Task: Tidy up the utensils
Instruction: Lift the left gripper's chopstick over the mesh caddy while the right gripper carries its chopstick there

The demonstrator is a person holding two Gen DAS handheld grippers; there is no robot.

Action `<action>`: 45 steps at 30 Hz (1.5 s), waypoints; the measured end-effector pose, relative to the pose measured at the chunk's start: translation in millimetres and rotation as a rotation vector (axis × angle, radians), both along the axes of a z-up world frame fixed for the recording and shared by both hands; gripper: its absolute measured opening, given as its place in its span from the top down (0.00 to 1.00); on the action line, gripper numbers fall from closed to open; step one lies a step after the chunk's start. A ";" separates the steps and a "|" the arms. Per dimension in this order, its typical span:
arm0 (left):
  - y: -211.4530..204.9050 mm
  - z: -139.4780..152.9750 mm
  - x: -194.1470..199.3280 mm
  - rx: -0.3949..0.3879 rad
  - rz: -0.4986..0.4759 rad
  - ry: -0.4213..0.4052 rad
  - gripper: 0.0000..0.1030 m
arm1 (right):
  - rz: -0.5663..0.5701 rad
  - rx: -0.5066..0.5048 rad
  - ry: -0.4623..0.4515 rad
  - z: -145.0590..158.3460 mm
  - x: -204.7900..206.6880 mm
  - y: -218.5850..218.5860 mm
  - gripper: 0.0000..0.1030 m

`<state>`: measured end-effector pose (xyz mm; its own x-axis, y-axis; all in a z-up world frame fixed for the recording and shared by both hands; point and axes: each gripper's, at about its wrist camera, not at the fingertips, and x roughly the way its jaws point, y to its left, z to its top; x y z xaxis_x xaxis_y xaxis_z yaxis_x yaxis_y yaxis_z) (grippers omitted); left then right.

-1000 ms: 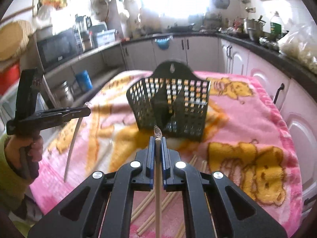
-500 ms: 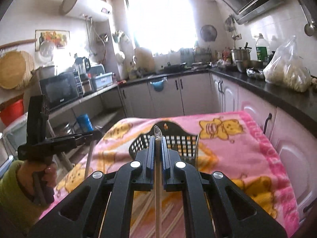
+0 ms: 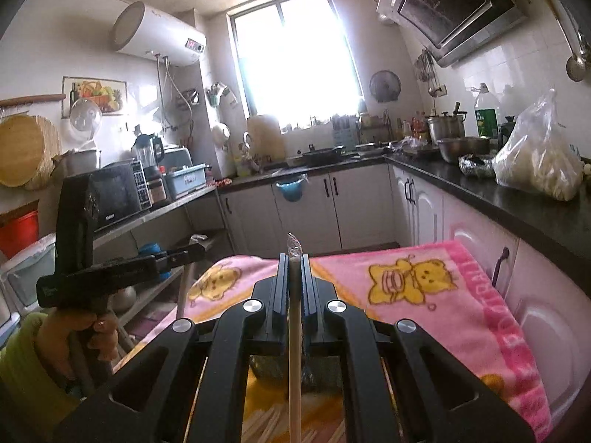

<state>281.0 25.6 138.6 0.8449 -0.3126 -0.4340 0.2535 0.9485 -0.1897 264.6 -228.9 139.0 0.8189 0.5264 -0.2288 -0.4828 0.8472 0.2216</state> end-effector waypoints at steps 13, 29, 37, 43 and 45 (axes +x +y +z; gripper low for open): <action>-5.8 18.2 41.2 -0.008 0.063 -0.091 0.95 | -0.032 0.028 -0.094 27.4 41.6 6.1 0.94; -7.1 13.7 73.6 0.017 0.219 -0.233 0.95 | -0.096 0.048 -0.133 10.2 88.2 18.6 0.94; -8.6 -15.3 78.3 0.021 0.248 -0.249 0.95 | -0.178 0.063 -0.158 -7.1 106.1 16.4 0.94; -6.3 -35.2 78.7 0.001 0.238 -0.228 0.95 | -0.217 0.069 -0.164 -26.0 110.5 15.2 0.94; -5.1 -40.9 78.6 0.000 0.230 -0.217 0.95 | -0.228 0.070 -0.170 -32.5 111.1 16.5 0.94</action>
